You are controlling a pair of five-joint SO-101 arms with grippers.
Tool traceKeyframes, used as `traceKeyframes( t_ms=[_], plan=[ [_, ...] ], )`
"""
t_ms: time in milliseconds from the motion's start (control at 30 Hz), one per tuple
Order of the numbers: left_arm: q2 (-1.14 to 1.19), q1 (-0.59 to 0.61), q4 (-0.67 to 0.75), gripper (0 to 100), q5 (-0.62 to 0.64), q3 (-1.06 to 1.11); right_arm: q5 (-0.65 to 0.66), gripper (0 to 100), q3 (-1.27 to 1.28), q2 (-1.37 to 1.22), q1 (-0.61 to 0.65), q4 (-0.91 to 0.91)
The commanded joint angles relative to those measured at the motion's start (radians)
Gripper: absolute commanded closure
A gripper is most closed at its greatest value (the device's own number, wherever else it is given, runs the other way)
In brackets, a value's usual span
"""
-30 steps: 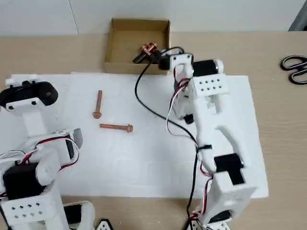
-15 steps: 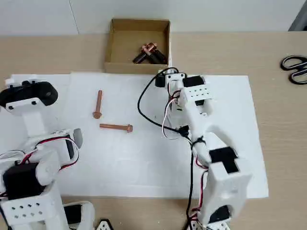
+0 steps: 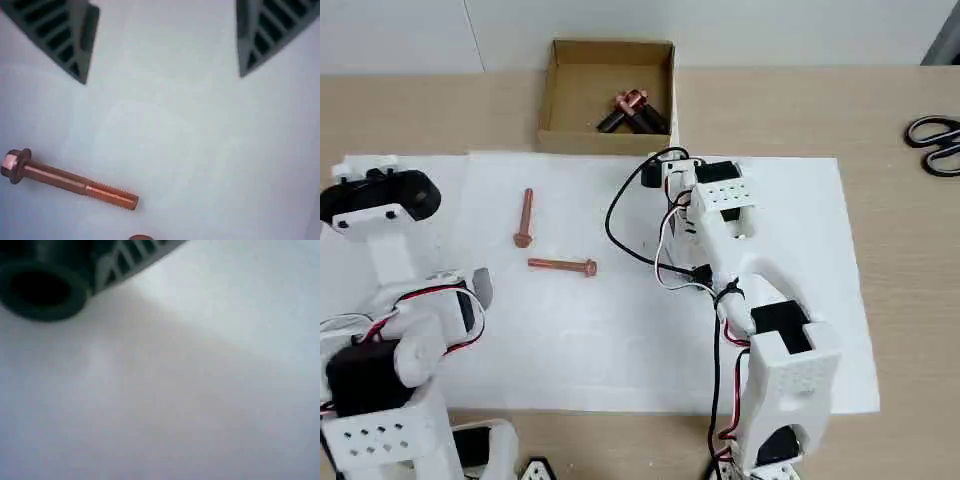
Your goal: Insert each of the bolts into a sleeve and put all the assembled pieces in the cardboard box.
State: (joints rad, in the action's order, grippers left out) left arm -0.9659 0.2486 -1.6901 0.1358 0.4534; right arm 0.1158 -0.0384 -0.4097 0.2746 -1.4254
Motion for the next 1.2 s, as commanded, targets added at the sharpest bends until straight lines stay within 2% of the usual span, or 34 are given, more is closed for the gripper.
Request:
traceKeyframes(
  t_ms=[0, 100, 200, 500, 900, 1033, 1167],
  plan=[
    [0.000, -0.003, 0.009, 82, -0.003, -0.008, -0.012, 84.6, 0.011, 0.001, -0.001, -0.025],
    [0.000, -0.003, 0.009, 82, -0.003, -0.008, -0.009, 79.8, -0.009, 0.002, 0.001, -0.058],
    [0.000, -0.003, 0.009, 82, -0.003, -0.008, -0.009, 79.8, -0.040, 0.002, 0.002, -0.088],
    [0.000, 0.002, 0.009, 82, -0.003, -0.008, -0.009, 87.3, -0.043, -0.007, 0.004, -0.084],
    [0.000, 0.000, 0.009, 82, -0.003, -0.008, 0.015, 87.2, -0.120, 0.001, 0.002, -0.105],
    [0.000, 0.002, 0.009, 82, -0.003, -0.008, 0.015, 82.5, -0.178, -0.005, 0.004, -0.151],
    [0.000, 0.002, 0.009, 82, -0.003, -0.008, 0.015, 81.9, -0.180, -0.008, 0.004, -0.142]
  ],
)
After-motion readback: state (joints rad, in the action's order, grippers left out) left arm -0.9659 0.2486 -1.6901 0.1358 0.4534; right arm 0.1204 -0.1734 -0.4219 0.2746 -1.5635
